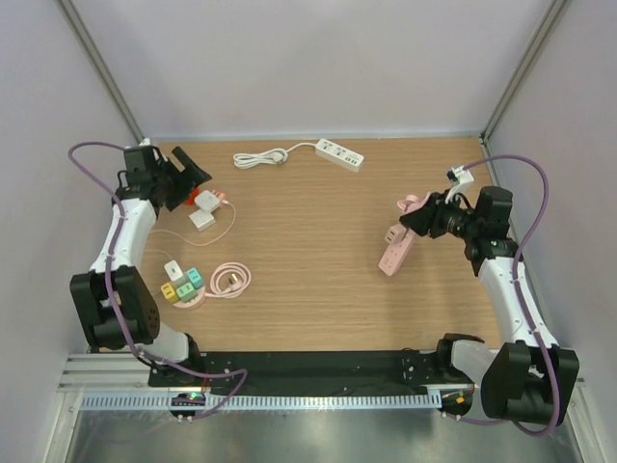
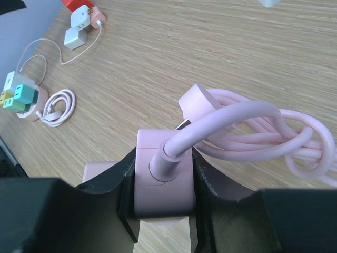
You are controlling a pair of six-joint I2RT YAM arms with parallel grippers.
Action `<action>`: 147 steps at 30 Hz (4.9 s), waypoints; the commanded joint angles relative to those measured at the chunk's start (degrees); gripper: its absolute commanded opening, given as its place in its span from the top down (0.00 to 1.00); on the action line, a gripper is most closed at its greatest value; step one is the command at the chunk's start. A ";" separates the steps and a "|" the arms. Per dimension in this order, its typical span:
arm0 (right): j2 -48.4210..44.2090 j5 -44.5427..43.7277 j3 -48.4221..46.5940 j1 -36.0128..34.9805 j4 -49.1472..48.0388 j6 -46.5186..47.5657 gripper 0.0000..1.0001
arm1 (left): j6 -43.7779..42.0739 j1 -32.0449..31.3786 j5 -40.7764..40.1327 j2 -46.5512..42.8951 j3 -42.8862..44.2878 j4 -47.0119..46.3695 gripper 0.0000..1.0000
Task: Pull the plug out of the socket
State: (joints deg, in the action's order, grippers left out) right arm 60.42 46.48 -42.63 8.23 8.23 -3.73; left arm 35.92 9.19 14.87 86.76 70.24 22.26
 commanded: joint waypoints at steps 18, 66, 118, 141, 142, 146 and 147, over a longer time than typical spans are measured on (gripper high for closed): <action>5.84 5.99 -2.46 0.21 -11.66 -9.80 0.99 | -3.67 -41.35 5.52 -16.19 -16.89 -29.11 0.00; 7.60 4.76 -3.33 0.12 -11.48 -12.98 0.99 | -15.27 -70.63 -22.61 25.21 29.96 -4.77 1.00; 1.80 -2.45 -2.54 1.09 -6.65 -3.83 0.99 | 5.22 -12.72 -4.50 -0.12 -16.64 -14.27 1.00; 2.86 -0.51 -2.81 2.40 -6.82 -3.83 0.99 | -0.06 -5.85 -2.56 14.58 -6.87 -7.50 0.58; 2.77 -0.51 -2.81 2.32 -6.82 -3.92 0.99 | -0.15 -5.76 -3.00 14.32 -6.61 -7.23 0.55; 2.68 -0.16 -2.81 2.58 -6.91 -4.10 0.99 | -0.94 -5.76 -5.11 12.39 -5.55 -4.78 0.38; 2.68 -0.07 -2.72 2.76 -6.91 -4.18 0.99 | -1.20 -5.76 -5.55 11.68 -5.29 -4.16 0.31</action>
State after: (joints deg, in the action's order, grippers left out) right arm 64.03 44.10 -43.27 10.50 7.33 -8.69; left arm 36.29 3.09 11.00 101.82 62.22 15.90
